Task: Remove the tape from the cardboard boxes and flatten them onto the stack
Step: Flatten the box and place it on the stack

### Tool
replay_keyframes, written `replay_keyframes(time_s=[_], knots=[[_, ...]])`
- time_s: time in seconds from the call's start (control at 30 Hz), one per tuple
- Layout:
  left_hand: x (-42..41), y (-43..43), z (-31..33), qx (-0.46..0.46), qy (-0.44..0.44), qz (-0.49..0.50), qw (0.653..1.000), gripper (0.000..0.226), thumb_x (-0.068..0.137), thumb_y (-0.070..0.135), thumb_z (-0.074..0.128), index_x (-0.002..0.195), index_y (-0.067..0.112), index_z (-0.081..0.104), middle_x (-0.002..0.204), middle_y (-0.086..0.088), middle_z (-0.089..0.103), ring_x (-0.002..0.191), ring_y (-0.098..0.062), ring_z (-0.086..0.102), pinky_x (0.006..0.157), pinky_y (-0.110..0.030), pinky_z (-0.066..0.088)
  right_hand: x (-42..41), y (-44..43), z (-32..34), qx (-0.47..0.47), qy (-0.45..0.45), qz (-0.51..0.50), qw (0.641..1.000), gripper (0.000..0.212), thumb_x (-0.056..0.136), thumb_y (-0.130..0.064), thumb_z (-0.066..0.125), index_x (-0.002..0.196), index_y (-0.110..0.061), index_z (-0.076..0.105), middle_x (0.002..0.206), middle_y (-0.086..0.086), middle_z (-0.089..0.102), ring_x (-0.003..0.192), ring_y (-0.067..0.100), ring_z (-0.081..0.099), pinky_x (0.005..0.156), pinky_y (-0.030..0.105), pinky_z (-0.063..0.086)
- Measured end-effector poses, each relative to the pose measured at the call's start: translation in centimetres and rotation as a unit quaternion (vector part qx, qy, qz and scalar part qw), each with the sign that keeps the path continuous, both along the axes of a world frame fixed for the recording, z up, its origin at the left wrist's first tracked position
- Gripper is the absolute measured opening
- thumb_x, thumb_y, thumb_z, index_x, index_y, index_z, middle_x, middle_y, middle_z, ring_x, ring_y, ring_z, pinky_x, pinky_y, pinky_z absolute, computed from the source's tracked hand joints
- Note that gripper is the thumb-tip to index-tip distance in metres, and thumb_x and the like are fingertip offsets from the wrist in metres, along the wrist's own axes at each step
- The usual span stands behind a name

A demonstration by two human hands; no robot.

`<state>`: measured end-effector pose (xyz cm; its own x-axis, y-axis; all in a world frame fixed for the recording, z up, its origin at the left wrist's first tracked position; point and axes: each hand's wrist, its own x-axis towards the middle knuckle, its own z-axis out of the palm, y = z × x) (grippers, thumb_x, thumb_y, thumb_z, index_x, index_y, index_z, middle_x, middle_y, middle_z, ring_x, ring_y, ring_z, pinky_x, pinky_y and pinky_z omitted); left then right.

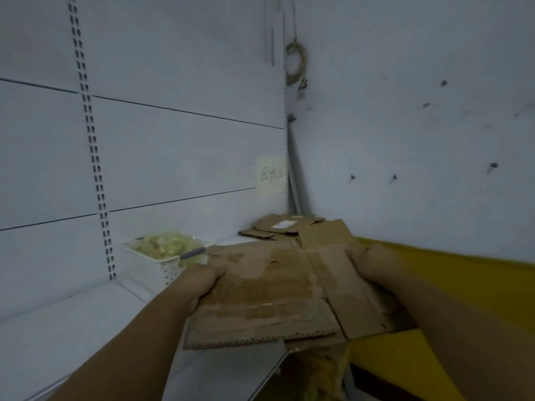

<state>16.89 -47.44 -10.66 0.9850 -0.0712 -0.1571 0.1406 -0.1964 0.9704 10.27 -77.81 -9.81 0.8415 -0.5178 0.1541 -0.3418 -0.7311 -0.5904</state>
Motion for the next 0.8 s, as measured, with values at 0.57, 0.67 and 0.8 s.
replay_keyframes(time_s=[0.57, 0.67, 0.8], knots=[[21.2, -21.6, -4.8, 0.023, -0.012, -0.124, 0.992, 0.041, 0.089, 0.024, 0.062, 0.119, -0.004, 0.058, 0.108, -0.015, 0.063, 0.098, -0.033, 0.060, 0.080, -0.035, 0.050, 10.4, -18.1, -1.8, -0.080, 0.077, -0.129, 0.985, 0.058, 0.100, -0.047, 0.026, 0.126, -0.004, 0.055, 0.130, 0.019, 0.056, 0.117, 0.032, 0.053, 0.100, 0.040, 0.042], [24.2, -24.9, -4.1, 0.071, -0.076, -0.127, 0.986, 0.060, 0.082, 0.041, 0.064, 0.131, 0.010, 0.049, 0.129, -0.014, 0.052, 0.117, -0.033, 0.050, 0.097, -0.041, 0.044, 12.8, -21.4, -2.3, -0.072, 0.093, -0.104, 0.988, 0.055, 0.102, -0.043, 0.023, 0.137, -0.006, 0.043, 0.142, 0.018, 0.045, 0.128, 0.033, 0.044, 0.106, 0.040, 0.036], [28.4, -28.4, -1.3, 0.134, -0.123, -0.144, 0.973, 0.043, 0.088, 0.051, 0.051, 0.124, 0.028, 0.053, 0.128, -0.007, 0.057, 0.112, -0.025, 0.055, 0.100, -0.041, 0.044, 17.9, -26.1, -1.9, -0.068, 0.087, -0.100, 0.989, 0.063, 0.101, -0.047, 0.021, 0.136, 0.002, 0.039, 0.141, 0.020, 0.044, 0.126, 0.033, 0.046, 0.104, 0.038, 0.038]])
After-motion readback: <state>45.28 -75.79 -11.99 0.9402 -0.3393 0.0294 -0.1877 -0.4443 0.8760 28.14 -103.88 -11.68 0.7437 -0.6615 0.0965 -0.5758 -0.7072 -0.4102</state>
